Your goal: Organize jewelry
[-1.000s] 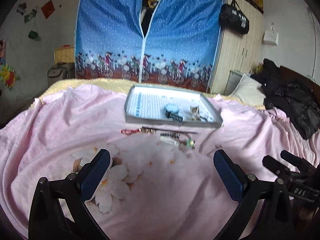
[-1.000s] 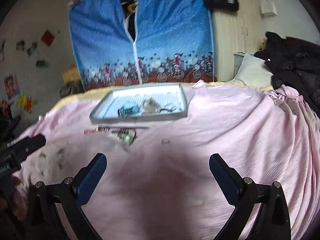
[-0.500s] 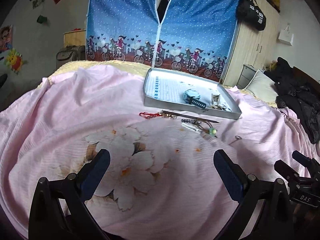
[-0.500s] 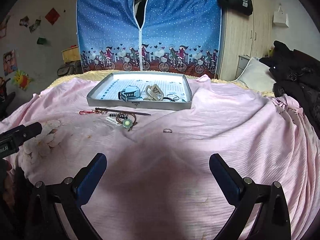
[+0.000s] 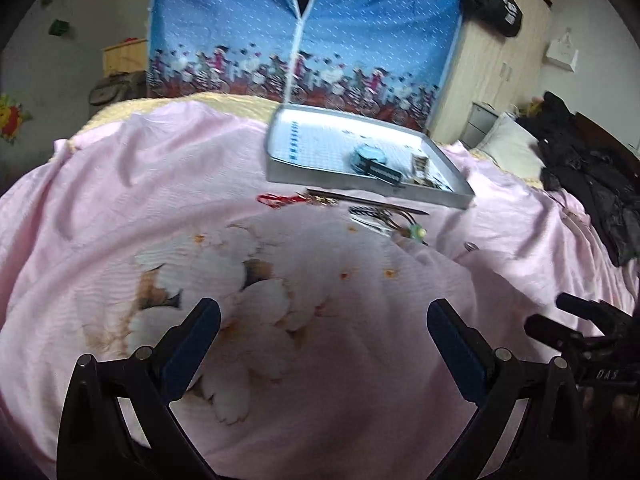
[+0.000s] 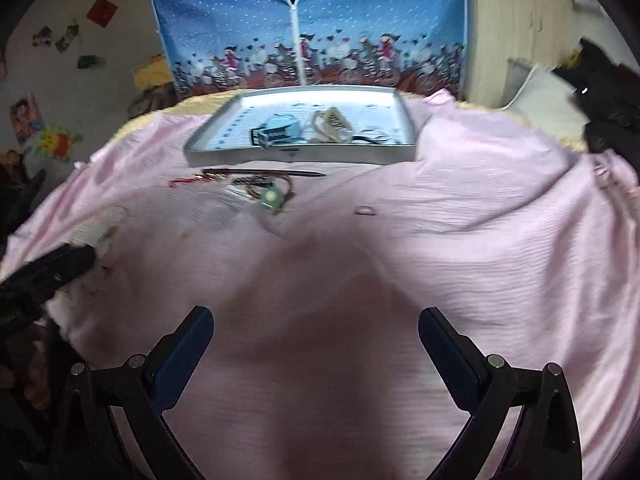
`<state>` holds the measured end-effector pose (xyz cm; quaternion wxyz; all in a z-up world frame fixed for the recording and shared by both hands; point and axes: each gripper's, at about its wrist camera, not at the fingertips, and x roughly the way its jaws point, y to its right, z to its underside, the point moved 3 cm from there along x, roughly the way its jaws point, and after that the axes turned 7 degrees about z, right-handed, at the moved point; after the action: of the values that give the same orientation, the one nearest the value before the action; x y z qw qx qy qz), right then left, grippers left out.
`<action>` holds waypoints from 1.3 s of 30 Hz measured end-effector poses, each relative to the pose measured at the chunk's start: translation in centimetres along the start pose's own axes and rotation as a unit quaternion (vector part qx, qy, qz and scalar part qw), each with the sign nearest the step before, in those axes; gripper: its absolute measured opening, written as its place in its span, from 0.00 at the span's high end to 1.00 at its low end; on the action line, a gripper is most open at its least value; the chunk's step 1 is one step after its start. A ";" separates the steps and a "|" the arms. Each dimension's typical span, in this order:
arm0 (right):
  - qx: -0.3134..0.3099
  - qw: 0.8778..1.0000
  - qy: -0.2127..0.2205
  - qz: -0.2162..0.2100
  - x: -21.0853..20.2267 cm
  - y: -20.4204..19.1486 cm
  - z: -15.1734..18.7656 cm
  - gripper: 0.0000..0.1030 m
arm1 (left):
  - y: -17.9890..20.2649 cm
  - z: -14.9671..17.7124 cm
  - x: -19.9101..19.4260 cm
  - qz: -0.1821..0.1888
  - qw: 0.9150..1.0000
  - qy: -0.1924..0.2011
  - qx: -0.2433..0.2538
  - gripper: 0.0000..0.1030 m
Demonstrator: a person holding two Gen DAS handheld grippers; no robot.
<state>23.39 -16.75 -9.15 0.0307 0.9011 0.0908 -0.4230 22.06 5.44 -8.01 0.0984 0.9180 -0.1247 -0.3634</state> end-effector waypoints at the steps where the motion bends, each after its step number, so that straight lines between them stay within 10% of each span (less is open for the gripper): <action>1: 0.013 1.000 0.000 -0.018 0.2 0.5 -0.4 0.00 | 0.0 -0.3 0.2 0.005 1.000 -0.003 0.001 0.01; 8: 0.076 0.995 -0.046 -0.039 3.6 3.9 -2.4 0.00 | -0.9 -3.2 3.6 0.033 0.998 -0.015 -0.053 0.02; 16: 0.016 1.000 0.018 0.001 6.7 5.7 -6.8 0.00 | -1.2 -6.8 9.3 0.069 0.992 -0.021 -0.108 0.02; 22: 0.019 0.999 -0.023 -0.021 10.8 6.8 -7.2 0.36 | -0.5 -8.1 12.6 0.088 0.991 -0.036 -0.096 0.06; 39: 0.044 0.996 -0.049 -0.054 12.5 5.8 -6.3 0.80 | 1.2 -7.1 16.4 0.135 0.983 -0.087 -0.085 0.81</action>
<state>37.01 -19.85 -14.85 -0.0273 0.8735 0.1196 -0.4712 38.32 -0.01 -13.16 0.2132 0.8458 -0.2244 -0.4344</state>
